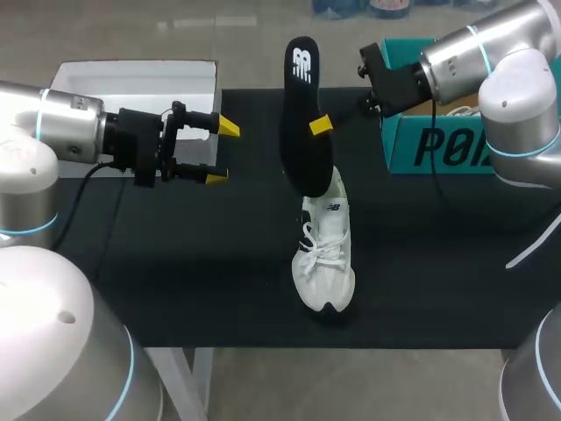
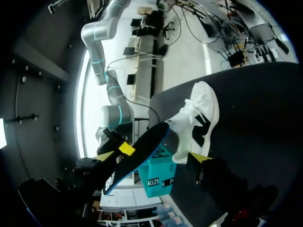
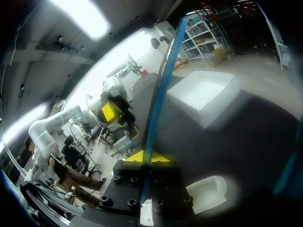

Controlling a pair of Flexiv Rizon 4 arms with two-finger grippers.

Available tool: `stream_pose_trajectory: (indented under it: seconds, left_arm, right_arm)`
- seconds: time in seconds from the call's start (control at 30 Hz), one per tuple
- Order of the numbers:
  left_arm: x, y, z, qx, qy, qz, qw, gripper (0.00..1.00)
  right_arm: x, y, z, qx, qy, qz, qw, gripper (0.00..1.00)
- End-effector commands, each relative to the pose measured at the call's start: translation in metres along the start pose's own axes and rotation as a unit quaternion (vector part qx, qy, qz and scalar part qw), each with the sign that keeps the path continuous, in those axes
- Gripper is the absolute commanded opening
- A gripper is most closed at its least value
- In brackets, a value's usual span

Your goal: Take the shoe out of the shoebox, open the shoe tongue, remove and reinsert the insole, then place the shoe into the shoebox

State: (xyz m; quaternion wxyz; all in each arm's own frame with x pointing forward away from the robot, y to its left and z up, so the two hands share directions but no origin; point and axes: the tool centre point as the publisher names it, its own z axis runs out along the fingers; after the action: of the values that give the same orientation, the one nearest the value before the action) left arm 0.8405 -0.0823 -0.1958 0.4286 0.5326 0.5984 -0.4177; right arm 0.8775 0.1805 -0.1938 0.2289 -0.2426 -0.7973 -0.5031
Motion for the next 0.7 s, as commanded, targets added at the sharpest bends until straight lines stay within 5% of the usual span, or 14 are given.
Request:
stream_pose_trajectory:
  seconds: [0.03, 0.5, 0.7]
  left_arm:
    - [0.0, -0.001, 0.0, 0.0, 0.002, 0.001, 1.0, 1.0]
    - [0.0, -0.001, 0.0, 0.0, 0.002, 0.001, 1.0, 1.0]
    - [0.003, 0.012, -0.012, 0.015, 0.003, -0.095, 0.995, 1.0]
  right_arm:
    - [0.001, -0.001, 0.001, 0.0, -0.003, 0.0, 1.0, 0.0]
    - [0.001, -0.001, 0.001, 0.0, -0.003, 0.0, 1.0, 0.0]
    - [0.001, -0.001, 0.001, 0.0, -0.003, 0.0, 1.0, 0.0]
